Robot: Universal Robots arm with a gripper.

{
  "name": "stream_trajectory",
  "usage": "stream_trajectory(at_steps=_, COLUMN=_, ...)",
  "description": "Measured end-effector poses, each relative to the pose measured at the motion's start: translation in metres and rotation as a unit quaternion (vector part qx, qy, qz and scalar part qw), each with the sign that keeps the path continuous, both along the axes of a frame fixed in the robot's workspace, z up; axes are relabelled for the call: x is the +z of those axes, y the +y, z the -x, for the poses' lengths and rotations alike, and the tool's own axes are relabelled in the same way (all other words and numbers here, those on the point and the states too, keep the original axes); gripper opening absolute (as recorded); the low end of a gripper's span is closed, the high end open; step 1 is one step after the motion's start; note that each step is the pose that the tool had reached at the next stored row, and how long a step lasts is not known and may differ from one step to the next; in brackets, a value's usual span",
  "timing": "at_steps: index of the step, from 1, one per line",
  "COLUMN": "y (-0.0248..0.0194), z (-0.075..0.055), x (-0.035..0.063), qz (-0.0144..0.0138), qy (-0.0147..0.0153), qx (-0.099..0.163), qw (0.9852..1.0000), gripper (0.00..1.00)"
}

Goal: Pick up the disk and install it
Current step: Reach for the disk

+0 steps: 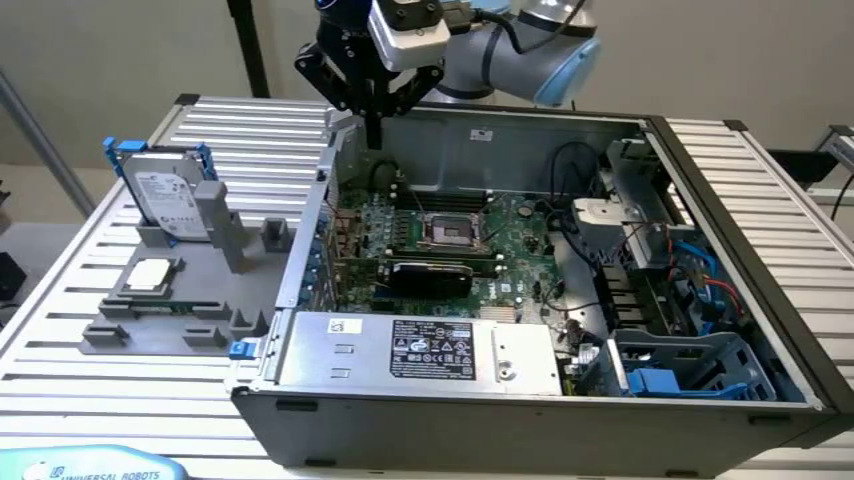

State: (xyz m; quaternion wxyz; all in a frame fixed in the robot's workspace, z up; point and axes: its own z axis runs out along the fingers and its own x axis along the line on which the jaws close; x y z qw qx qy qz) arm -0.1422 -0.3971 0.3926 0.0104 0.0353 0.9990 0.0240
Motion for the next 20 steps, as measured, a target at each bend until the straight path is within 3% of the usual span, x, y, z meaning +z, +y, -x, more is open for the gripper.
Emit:
stream_trajectory(at_steps=3, y=0.0037, z=0.013, x=0.0000, qz=0.0000, qy=0.0000, qx=0.000, qw=1.0000, gripper=0.11)
stream_trajectory(at_steps=20, y=0.0337, z=0.084, x=0.0000, qz=0.0000, qy=0.0000, qx=0.000, qw=1.0000, gripper=0.11)
